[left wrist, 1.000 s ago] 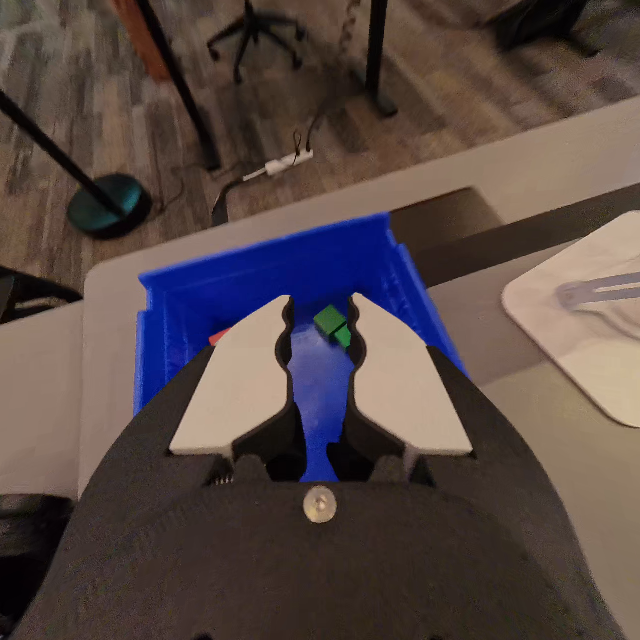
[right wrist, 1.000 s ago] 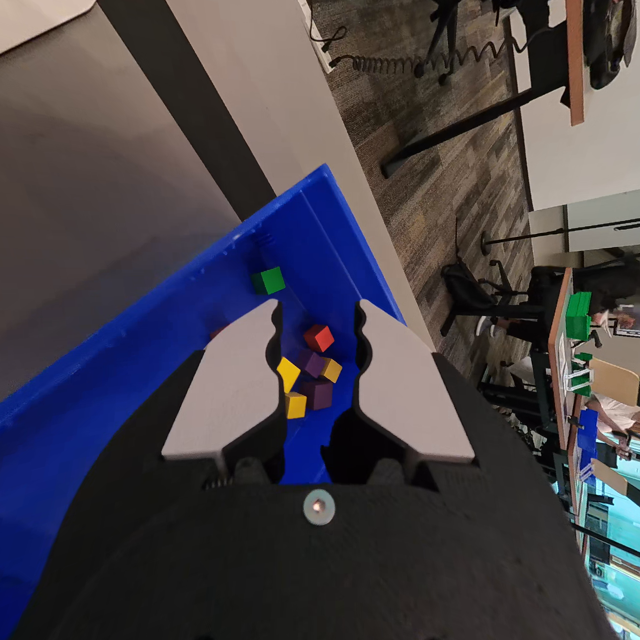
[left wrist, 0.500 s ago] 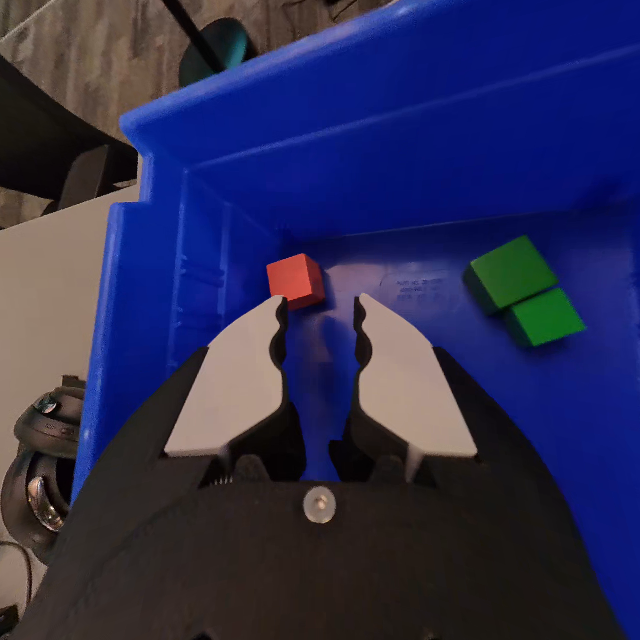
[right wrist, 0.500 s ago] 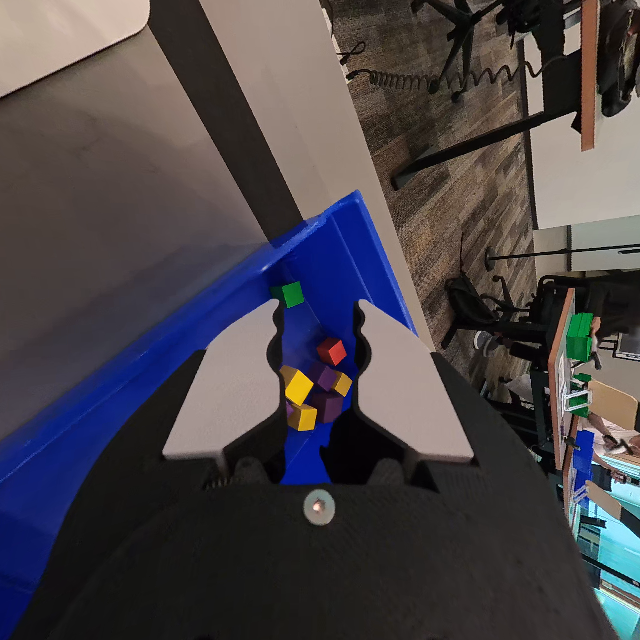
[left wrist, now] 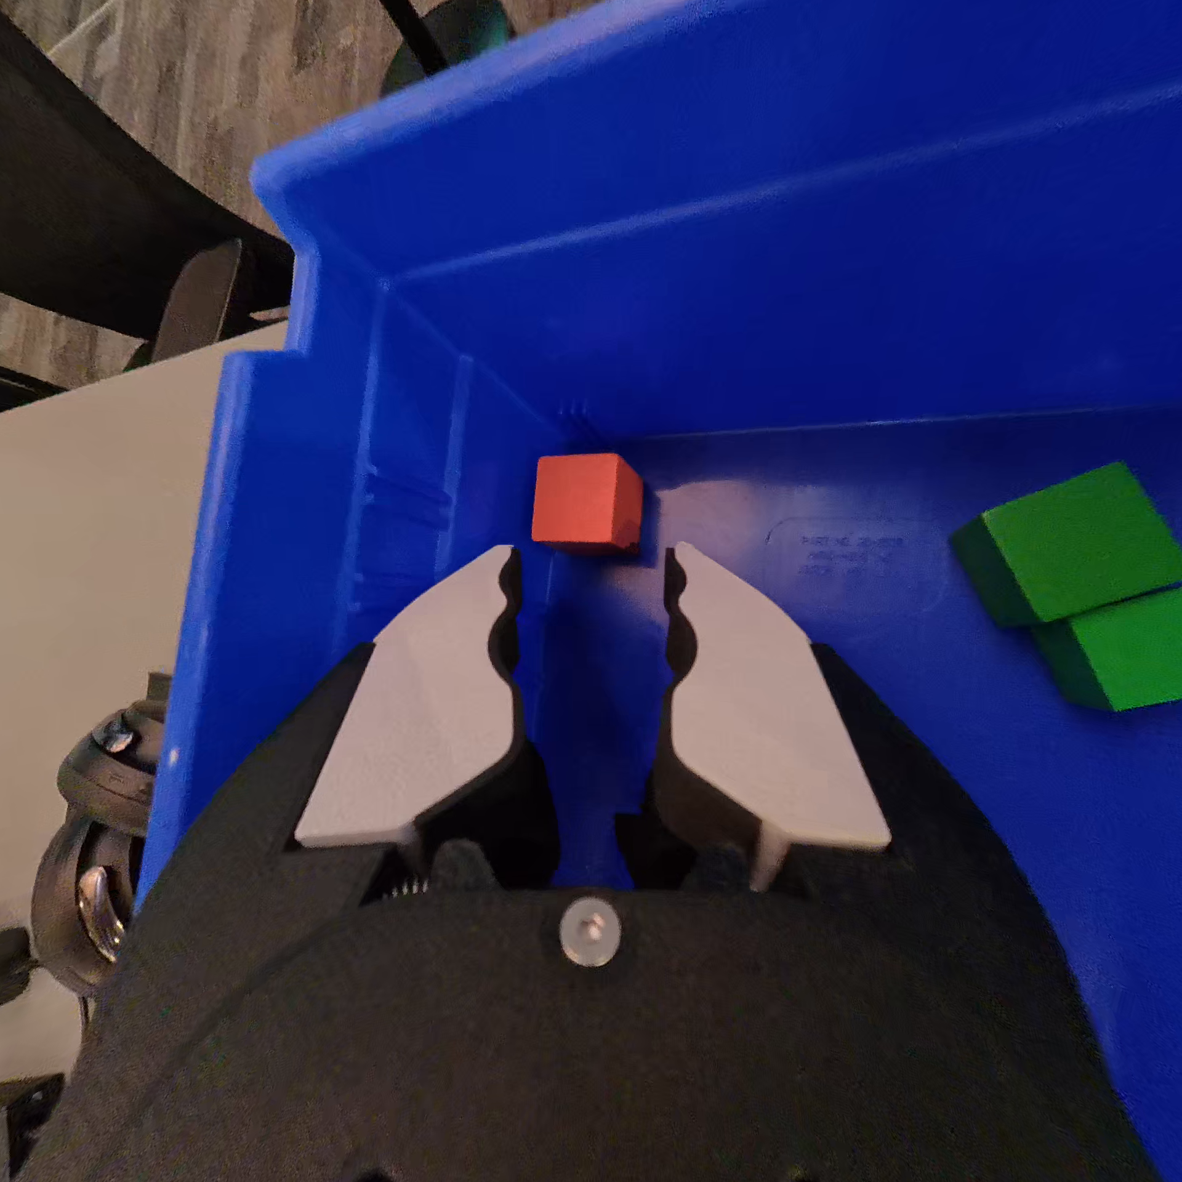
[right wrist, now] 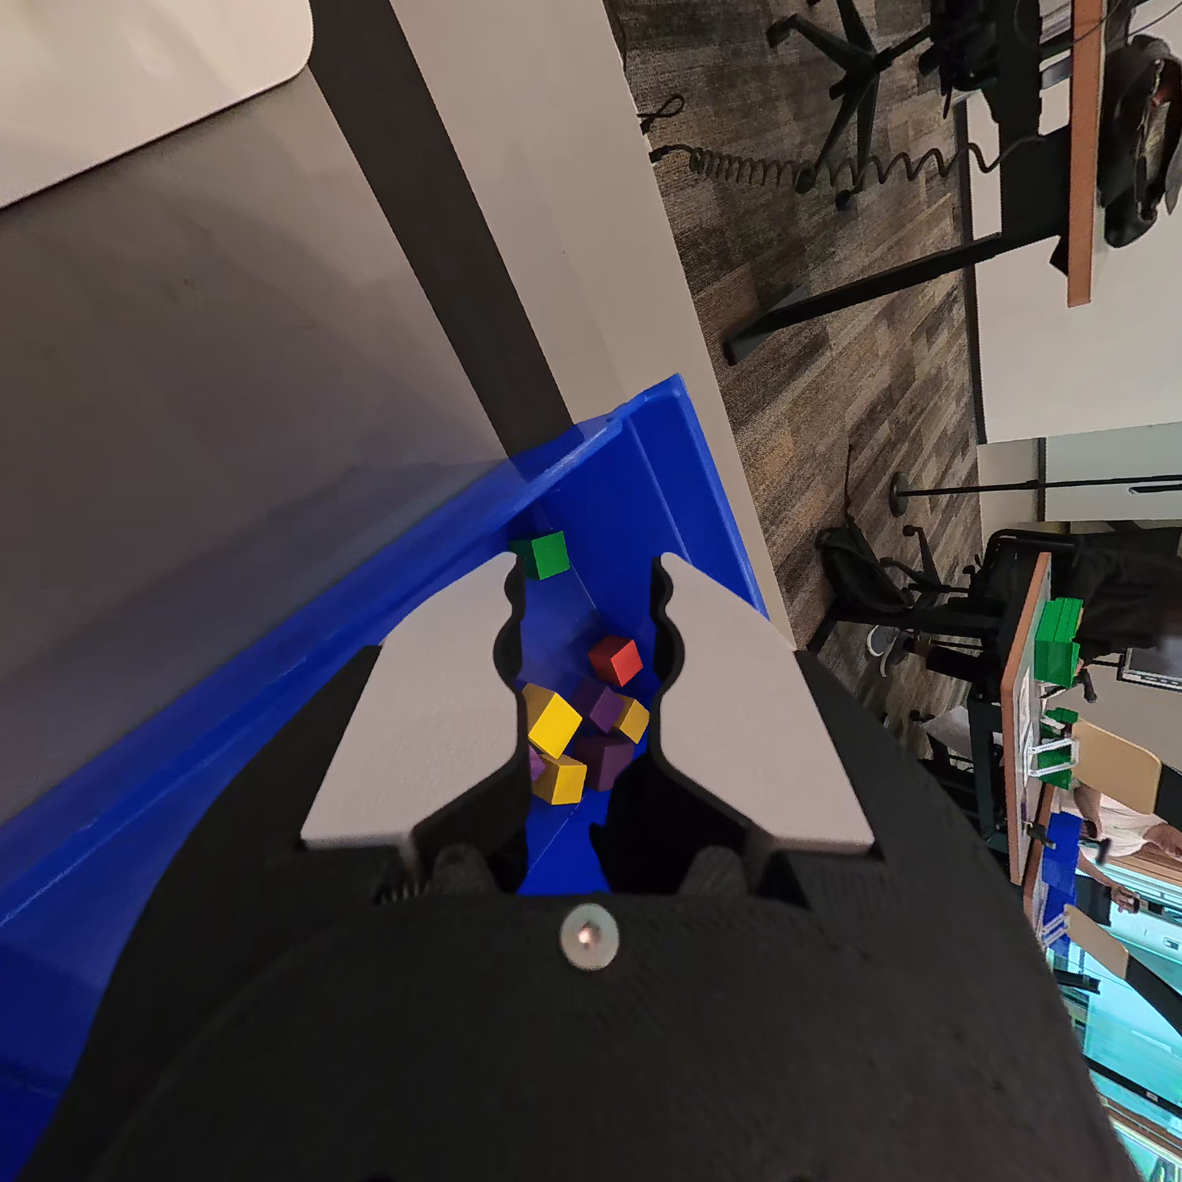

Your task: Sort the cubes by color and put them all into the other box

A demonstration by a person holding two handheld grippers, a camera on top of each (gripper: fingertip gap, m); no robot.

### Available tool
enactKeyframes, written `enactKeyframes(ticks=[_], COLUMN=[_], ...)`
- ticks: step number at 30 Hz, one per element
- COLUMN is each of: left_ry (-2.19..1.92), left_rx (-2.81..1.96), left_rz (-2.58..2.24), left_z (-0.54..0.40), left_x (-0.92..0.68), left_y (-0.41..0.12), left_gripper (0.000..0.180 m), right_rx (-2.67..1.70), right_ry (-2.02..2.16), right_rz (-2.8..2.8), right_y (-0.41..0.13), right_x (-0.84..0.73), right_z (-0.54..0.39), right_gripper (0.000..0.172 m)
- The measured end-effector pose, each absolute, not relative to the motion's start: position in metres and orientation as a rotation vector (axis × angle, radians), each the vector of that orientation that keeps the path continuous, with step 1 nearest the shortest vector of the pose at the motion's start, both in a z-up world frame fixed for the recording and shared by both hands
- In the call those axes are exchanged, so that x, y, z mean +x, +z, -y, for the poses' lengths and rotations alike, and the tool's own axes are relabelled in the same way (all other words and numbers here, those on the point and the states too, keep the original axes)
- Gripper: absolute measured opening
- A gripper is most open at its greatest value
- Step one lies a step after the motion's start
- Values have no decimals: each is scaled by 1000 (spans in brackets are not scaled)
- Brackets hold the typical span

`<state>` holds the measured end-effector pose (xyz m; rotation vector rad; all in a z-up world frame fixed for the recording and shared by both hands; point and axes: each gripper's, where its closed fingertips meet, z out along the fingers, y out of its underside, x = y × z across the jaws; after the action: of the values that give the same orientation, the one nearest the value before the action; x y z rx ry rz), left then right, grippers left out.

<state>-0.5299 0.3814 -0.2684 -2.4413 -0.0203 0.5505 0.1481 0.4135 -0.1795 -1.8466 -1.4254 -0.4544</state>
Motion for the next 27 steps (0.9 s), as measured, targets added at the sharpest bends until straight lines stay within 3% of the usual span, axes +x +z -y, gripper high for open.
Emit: enactKeyframes(ticks=[8,11,13,15,16,18,23,27], left_ry=[475,452,354,303,330,397,331,374], left_rx=[-2455,-2457,-2500,-2520,-2535,-2548,-2504,-2443], left_rz=[-77,-114,-156,-160,-182,-235,-130,-172], left_z=[-397,-400,-396,-391,-387,-385,-402,-412], left_x=[-523,-520,-508,-501,-501,-502,-497,-499], left_y=[-276,-278,-282,-285,-284,-278,-278,-277], left_gripper=[52,44,16,7,13,44,58,55], right_rx=[-1839,-1838,-1834,-1836,-1836,-1835,-1832,-1831], right_ry=[-475,-471,-475,-476,-478,-479,-487,-486], right_rz=[1453,1448,1446,1448,1450,1451,1456,1456], right_y=[-185,-184,-183,-184,-184,-185,-185,-185], right_x=[147,146,146,146,147,146,146,146], right_z=[-413,-414,-414,-414,-414,-414,-414,-414], right_gripper=[36,36,36,36,36,36,35,34])
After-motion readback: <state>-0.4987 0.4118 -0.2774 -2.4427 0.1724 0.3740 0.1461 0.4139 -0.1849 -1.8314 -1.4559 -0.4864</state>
